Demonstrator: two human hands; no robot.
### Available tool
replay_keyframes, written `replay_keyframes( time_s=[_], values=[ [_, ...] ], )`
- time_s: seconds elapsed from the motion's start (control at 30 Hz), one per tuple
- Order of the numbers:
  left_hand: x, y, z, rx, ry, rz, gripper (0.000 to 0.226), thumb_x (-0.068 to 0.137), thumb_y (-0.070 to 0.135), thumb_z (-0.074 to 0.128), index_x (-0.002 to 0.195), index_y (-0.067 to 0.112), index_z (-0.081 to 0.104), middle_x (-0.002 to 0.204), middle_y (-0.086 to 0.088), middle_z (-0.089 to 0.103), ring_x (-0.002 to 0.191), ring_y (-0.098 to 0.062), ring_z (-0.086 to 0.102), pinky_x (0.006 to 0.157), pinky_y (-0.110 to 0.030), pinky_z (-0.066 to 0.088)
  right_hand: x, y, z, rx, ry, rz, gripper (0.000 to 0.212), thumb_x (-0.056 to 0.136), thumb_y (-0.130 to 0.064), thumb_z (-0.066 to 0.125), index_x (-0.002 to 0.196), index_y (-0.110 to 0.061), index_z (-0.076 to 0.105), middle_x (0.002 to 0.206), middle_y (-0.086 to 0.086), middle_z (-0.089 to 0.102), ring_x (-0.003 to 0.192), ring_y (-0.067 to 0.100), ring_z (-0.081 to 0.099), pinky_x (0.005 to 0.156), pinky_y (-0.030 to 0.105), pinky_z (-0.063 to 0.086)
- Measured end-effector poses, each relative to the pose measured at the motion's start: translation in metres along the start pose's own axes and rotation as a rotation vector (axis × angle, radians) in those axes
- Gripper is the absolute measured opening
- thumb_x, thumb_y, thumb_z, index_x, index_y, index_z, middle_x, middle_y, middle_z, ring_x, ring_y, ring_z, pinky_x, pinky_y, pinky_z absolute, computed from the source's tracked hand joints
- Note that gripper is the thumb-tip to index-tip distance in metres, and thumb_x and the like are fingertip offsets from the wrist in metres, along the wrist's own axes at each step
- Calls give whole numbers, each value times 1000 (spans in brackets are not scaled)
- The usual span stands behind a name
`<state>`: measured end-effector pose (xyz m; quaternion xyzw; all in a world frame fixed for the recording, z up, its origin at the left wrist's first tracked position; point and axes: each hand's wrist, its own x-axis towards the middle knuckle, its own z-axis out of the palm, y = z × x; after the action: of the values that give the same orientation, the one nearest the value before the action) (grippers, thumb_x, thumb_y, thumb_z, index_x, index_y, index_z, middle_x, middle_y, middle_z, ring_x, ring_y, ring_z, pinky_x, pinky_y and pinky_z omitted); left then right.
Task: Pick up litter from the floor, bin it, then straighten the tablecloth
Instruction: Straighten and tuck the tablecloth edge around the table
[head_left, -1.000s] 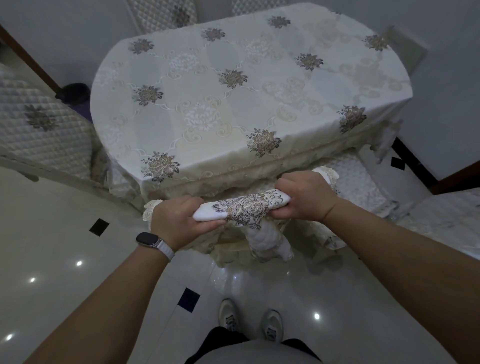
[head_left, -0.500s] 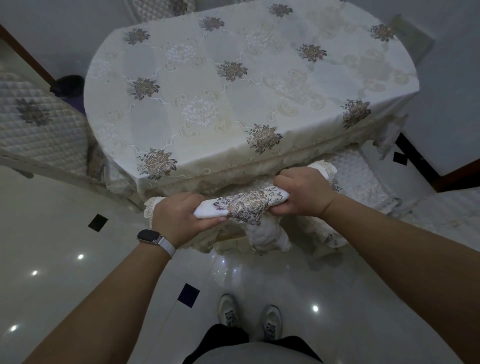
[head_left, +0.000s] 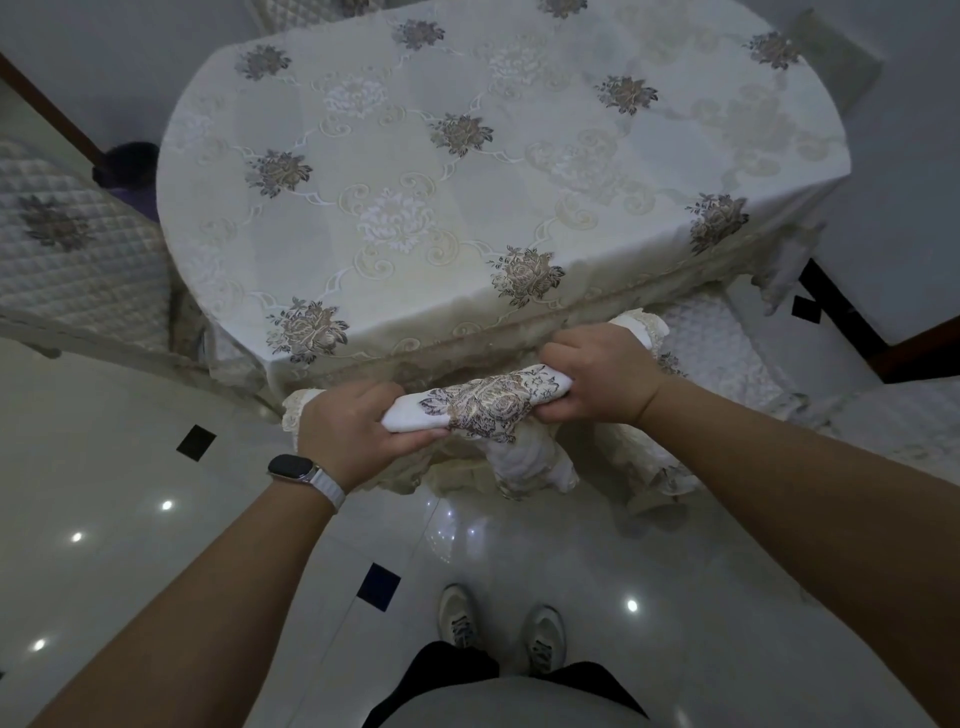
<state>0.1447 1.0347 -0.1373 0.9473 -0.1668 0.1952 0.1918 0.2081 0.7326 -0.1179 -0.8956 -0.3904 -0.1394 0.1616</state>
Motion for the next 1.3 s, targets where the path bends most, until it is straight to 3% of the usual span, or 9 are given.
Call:
replay_keyframes(
  time_s=[0.47, 1.0, 1.17, 1.3],
  values=[
    [-8, 0, 13, 16, -45, -3, 63, 74, 79, 52, 78, 19, 71, 70, 2, 66, 62, -17, 61, 53, -23, 43, -7, 2, 6, 38, -97, 28, 42, 62, -43, 84, 72, -6, 67, 64, 9, 59, 55, 29, 56, 49, 34, 46],
    [-20, 8, 18, -1, -101, -75, 66, 74, 77, 55, 85, 15, 72, 76, 0, 68, 69, -18, 62, 59, -25, 43, -19, -7, 10, 44, -142, 100, 37, 62, -39, 83, 71, -8, 66, 63, 9, 57, 54, 28, 53, 52, 30, 39],
    [-21, 13, 12, -54, -165, -109, 62, 74, 73, 59, 93, 15, 72, 82, 1, 69, 74, -16, 62, 63, -25, 43, -21, -15, 2, 50, -187, 155, 34, 67, -37, 79, 81, -7, 69, 69, 9, 61, 61, 29, 56, 57, 32, 40],
    [-21, 16, 3, -122, -197, -84, 57, 79, 69, 57, 101, 18, 70, 89, 4, 69, 79, -11, 60, 67, -21, 40, -24, -23, -6, 20, -256, 198, 42, 71, -39, 74, 100, -9, 71, 86, 8, 67, 76, 30, 61, 68, 37, 47]
  ],
)
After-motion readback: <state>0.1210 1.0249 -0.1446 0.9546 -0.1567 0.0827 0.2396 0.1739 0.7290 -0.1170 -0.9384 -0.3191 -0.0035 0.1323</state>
